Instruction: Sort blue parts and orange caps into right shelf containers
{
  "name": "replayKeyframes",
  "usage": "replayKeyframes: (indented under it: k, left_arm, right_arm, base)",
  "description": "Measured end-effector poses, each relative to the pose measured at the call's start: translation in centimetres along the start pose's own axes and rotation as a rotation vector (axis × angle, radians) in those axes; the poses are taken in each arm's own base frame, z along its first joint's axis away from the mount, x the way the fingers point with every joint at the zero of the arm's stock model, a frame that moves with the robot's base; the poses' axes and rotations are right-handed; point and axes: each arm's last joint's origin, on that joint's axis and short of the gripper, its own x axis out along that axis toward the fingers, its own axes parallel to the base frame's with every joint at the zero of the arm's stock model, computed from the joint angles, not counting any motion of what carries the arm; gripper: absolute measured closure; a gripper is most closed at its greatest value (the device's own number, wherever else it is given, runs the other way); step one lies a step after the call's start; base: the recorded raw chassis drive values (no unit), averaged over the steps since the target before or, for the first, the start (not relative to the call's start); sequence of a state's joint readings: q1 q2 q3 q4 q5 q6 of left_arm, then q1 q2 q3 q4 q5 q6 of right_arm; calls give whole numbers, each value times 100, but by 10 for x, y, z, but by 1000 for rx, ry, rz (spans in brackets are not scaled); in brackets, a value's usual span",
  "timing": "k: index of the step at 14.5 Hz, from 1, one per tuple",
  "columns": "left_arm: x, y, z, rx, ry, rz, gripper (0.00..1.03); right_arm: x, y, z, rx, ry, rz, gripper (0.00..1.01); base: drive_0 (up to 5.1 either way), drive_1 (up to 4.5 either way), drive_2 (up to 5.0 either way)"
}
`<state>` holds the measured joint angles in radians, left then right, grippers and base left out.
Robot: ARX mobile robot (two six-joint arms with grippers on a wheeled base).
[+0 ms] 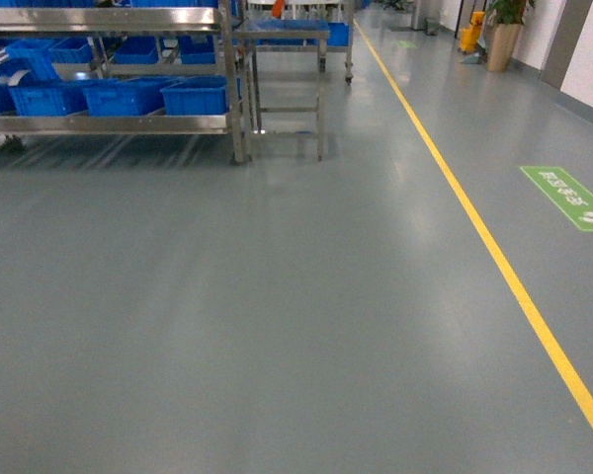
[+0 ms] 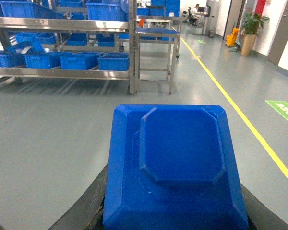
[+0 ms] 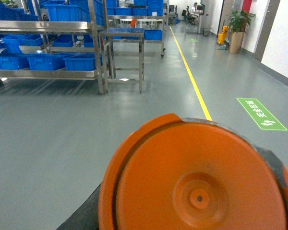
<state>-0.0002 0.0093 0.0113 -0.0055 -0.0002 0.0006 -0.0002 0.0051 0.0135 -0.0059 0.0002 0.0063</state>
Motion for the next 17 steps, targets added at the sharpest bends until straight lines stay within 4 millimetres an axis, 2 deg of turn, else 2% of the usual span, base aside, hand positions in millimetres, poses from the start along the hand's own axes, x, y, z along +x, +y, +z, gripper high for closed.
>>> replayKeyframes:
  k: [17]
  left_arm:
    - [0, 0, 0, 0, 3, 0, 61]
  right_arm:
    - [0, 0, 0, 0, 1, 0, 55]
  base:
    - [6, 438, -426]
